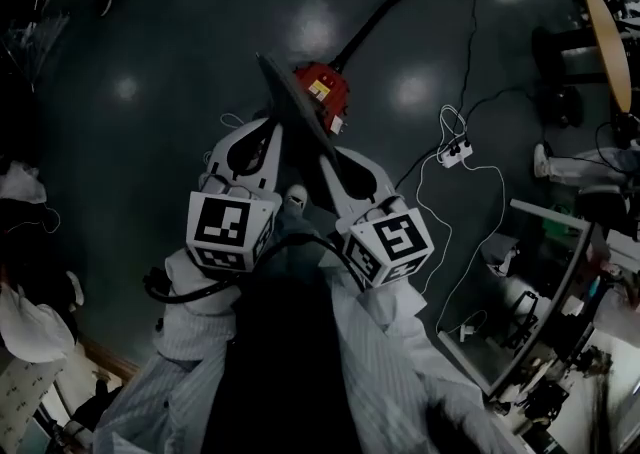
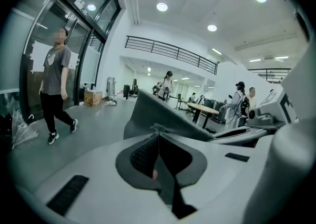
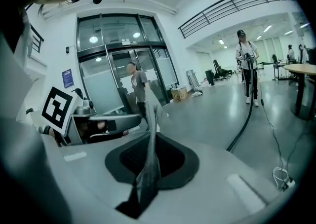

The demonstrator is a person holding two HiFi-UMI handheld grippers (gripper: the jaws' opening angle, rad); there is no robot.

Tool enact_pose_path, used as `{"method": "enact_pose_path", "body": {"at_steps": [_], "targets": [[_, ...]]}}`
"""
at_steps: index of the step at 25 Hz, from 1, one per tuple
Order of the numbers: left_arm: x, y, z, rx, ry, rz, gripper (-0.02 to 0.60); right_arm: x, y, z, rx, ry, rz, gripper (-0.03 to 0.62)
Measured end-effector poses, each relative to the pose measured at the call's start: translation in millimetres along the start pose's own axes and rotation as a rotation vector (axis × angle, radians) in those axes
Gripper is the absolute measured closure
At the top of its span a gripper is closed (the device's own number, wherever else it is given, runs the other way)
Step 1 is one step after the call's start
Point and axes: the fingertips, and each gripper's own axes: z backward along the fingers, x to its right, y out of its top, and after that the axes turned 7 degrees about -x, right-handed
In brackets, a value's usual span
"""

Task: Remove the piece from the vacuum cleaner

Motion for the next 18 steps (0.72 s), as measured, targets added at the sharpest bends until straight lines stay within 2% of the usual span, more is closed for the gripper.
{"method": "enact_pose_path", "body": {"at_steps": [11,18], "targets": [[13.5,20.7,13.1,0.024,0.024,-0.078,0.575,-18.8,25.8,11.6,0.046,0.033,-0.018,0.566],[16.1,22.7,12.9,0.011,0.037,-0.088,0.575,-16.2,28.6,16.4,0.052,0.048,-0.031,0.566]]}}
